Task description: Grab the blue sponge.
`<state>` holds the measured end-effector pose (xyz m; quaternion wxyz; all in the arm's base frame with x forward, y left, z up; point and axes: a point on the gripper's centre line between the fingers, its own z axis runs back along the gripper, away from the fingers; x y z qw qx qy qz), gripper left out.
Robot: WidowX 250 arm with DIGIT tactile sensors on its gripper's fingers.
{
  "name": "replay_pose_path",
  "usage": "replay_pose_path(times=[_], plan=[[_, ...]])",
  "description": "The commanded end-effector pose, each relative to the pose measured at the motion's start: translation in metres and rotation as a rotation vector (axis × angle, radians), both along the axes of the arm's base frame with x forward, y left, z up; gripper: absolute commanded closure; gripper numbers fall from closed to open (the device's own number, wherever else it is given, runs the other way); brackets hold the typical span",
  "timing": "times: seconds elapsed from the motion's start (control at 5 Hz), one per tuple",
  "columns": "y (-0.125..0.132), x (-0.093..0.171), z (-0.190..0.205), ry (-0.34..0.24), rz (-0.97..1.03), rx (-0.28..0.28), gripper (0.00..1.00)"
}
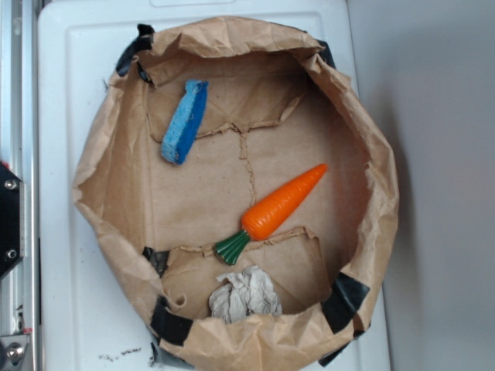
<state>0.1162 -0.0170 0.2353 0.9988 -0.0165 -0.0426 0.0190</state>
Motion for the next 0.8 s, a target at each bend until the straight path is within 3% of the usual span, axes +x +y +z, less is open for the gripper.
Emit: replay_pose_path(times=[0.0, 0.2, 0.4, 0.6], plan=[[0.000, 0.000, 0.000, 0.000, 0.000, 0.000, 0.00], [0.005, 0.033, 0.002, -0.085, 0.024, -0.006, 0.00], [0.008, 0.068, -0.004, -0.135, 0.033, 0.007, 0.00], [0.024, 0.096, -0.019, -0.141, 0.080, 0.010, 0.00]])
